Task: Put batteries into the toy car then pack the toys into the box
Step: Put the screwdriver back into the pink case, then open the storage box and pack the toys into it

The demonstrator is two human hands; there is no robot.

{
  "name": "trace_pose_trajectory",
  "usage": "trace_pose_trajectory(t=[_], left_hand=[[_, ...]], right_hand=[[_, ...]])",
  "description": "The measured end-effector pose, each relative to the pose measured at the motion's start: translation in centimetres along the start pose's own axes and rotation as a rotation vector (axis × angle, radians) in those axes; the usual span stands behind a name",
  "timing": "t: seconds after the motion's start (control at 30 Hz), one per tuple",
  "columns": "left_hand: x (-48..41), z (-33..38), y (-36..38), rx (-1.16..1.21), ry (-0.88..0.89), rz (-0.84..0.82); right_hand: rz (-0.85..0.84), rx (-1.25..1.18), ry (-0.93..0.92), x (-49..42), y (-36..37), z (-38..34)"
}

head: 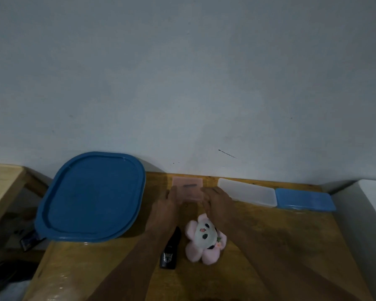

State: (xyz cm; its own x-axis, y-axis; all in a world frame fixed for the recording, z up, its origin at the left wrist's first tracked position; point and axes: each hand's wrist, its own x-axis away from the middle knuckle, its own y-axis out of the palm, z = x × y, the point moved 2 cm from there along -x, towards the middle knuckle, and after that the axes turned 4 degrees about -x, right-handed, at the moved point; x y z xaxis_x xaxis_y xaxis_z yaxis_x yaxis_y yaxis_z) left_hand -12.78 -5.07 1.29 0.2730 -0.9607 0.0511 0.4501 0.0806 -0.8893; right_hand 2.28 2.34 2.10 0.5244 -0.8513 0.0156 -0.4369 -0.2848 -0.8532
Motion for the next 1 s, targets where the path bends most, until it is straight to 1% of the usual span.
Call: trace_pose_trajectory(t=[0.13, 0.23, 0.37, 0.43, 0.57, 0.7, 0.87, 1.0], left_hand=[[2.1, 1.1, -2.4, -0.077, 0.086, 0.097], [4.1, 1.7, -5.1, -0.221, 0.160, 0.171], [8.2, 1.6, -9.5, -0.358, 0.179, 0.284], [10.4, 1.1, -11.1, -0.407, 0.151, 0.313], [14.6, -0.1, -13.9, -0.448, 0.018, 0.330], [17.2, -2.7, -15.8, -0.436, -0.042, 0.353], [17.5, -7.1, -17.5, -0.399, -0.083, 0.354], [15.3, -11.2, -18.4, -0.365, -0.062, 0.312]], right_hand=[[0.086, 0.004, -0.029, 1.4, -2.1, -1.8], [0.118, 0.012, -0.086, 3.0, -3.8, -3.8], [0.147, 0.007, -0.174, 5.8, -5.4, -7.1], [0.170, -0.020, -0.192, 7.3, -5.9, -8.9], [0.188, -0.032, -0.233, 9.7, -5.5, -12.2], [0.159, -0.062, -0.206, 10.9, -4.1, -15.1], [0.154, -0.056, -0.190, 9.6, -1.3, -17.8], [0.162, -0.076, -0.098, 6.9, 0.8, -19.7]])
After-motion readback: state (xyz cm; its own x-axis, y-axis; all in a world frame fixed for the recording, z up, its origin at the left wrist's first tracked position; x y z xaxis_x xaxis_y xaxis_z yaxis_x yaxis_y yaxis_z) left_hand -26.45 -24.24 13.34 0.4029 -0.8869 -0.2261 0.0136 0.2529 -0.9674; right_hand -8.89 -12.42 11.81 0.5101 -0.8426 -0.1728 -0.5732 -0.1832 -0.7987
